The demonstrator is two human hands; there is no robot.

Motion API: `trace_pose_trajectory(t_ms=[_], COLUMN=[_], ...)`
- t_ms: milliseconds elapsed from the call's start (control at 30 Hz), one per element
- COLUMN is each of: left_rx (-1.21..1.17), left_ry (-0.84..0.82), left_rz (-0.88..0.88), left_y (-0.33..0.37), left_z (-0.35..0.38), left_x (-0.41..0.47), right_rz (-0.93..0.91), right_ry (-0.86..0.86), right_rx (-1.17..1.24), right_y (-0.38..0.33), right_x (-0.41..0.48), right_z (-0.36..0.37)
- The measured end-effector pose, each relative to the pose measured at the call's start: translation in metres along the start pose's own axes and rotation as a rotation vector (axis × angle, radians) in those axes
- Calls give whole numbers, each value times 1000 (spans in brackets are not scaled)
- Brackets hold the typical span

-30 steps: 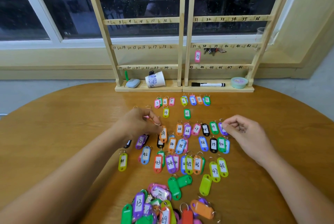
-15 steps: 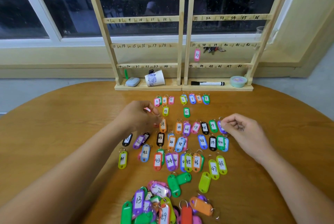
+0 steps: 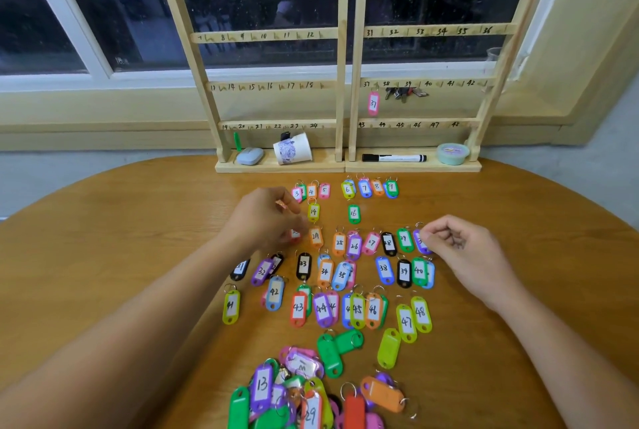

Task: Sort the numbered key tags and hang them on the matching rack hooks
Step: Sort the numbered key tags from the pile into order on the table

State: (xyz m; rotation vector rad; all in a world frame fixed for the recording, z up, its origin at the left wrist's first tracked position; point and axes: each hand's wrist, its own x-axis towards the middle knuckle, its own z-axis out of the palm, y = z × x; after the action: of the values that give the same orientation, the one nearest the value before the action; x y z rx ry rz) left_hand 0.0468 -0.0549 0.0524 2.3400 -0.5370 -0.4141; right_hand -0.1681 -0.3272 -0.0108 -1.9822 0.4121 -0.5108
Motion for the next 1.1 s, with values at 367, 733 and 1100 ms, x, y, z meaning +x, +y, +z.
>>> trace_pose_trajectory(t_ms=[367, 733, 1100], left_rx=[322, 346, 376], left_ry=[4, -172, -179], left_rz=[119, 213, 234], left_y=[-26, -12, -11], left_z=[-8, -8, -5], left_x=[-30, -21, -20], right_rz=[-2, 8, -9], right_ry=[5, 4, 2], right_rx=[12, -12, -7], right_y=[0, -2, 0], right_x=[0, -1, 0], right_z=[0, -1, 0])
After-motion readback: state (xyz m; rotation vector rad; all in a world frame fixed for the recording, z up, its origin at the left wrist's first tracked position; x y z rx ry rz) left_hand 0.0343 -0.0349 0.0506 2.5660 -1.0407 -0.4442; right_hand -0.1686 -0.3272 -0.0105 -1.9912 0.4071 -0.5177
